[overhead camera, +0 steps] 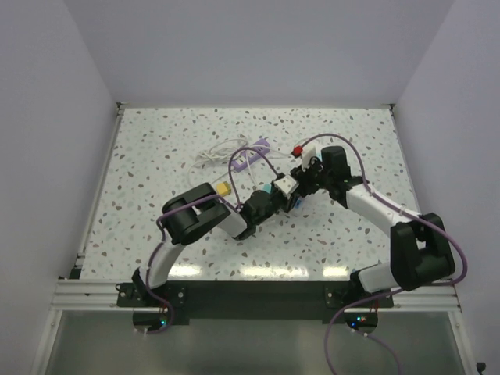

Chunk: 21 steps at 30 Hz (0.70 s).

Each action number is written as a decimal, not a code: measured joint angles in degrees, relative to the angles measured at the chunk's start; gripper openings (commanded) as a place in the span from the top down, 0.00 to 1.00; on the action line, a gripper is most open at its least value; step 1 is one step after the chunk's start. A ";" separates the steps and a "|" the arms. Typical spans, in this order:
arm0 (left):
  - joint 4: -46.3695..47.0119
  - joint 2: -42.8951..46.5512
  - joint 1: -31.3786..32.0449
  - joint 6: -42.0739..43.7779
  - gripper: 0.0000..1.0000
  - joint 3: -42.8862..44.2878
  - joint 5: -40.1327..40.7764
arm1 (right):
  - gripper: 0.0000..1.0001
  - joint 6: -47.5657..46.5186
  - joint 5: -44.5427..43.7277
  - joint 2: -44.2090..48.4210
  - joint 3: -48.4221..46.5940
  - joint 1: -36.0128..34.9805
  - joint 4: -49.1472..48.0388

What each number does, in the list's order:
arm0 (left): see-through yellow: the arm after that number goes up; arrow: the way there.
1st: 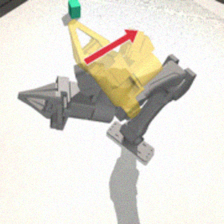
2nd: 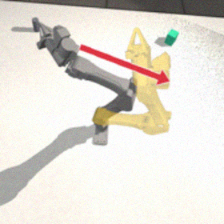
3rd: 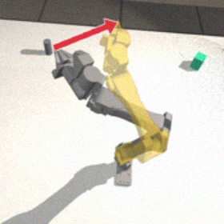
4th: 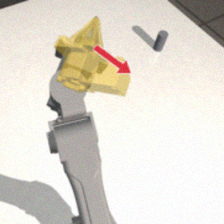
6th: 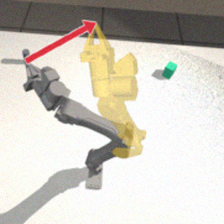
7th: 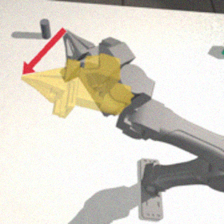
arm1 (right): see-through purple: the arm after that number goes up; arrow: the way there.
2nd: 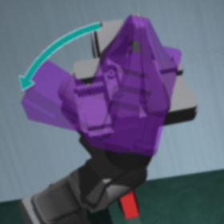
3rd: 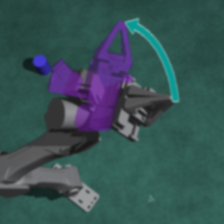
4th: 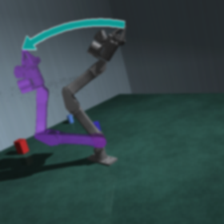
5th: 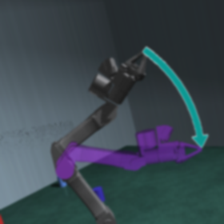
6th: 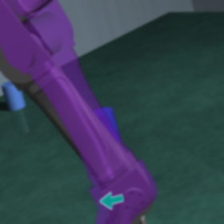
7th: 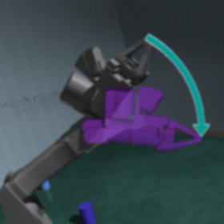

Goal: Insert the plug

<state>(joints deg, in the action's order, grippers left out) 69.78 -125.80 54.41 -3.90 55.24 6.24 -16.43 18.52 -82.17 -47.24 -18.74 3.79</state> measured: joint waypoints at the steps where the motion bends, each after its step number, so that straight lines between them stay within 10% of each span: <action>1: -0.07 0.00 0.13 0.02 1.00 0.07 0.02 | 0.42 0.48 -0.35 0.44 0.28 0.02 0.00; 21: -1.51 0.00 -0.09 -0.04 1.00 0.96 4.04 | 0.20 10.56 -18.88 0.35 -2.40 -0.15 -0.85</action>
<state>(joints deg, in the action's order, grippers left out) 68.27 -125.80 54.33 -3.95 56.21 10.28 -5.87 -0.36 -81.82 -49.65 -18.90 2.94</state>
